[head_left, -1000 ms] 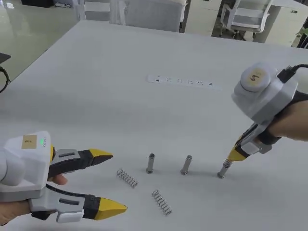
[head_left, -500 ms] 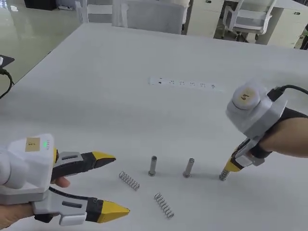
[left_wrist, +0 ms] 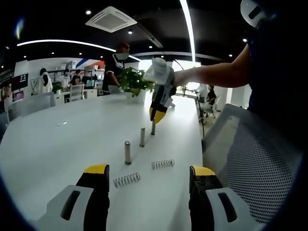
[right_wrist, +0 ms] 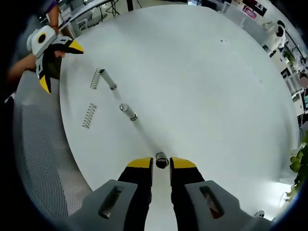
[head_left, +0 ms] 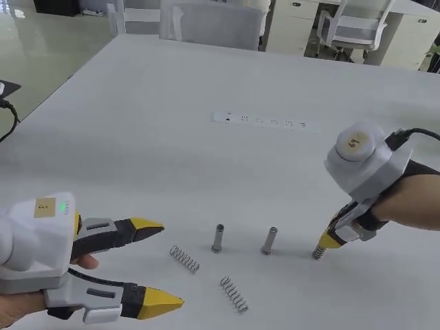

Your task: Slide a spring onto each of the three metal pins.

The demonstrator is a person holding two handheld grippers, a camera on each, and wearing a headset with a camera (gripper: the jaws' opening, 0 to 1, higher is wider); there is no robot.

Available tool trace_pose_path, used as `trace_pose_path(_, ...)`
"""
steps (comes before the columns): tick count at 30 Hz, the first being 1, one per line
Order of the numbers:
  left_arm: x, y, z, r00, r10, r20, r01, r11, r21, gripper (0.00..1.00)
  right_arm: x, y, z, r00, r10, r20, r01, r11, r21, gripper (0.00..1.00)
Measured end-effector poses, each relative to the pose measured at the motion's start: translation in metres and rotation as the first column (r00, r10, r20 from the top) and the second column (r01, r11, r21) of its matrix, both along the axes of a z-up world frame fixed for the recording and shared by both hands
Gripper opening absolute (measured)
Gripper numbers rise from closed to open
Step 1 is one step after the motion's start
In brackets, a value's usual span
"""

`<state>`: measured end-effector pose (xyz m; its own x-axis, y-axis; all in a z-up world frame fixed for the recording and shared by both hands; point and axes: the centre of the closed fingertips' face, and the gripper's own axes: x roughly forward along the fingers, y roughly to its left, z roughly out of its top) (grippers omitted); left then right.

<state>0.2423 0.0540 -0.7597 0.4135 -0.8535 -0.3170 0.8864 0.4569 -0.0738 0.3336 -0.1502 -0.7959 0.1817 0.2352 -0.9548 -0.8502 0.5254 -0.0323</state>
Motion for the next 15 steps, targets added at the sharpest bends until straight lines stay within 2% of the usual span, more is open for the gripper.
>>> trace_pose_path(12, -0.001, -0.001, 0.0, 1.0, -0.004, 0.002, 0.004, 1.0, 0.001, 0.63, -0.004, -0.001, 0.03, 0.996, -0.032, 0.08, 0.027, 0.998, 0.057, 0.13)
trace_pose_path(15, -0.001, -0.002, 0.0, 1.0, -0.006, 0.002, 0.006, 1.0, 0.002, 0.63, -0.007, -0.004, 0.037, 0.995, -0.052, 0.085, 0.046, 0.996, 0.07, 0.13)
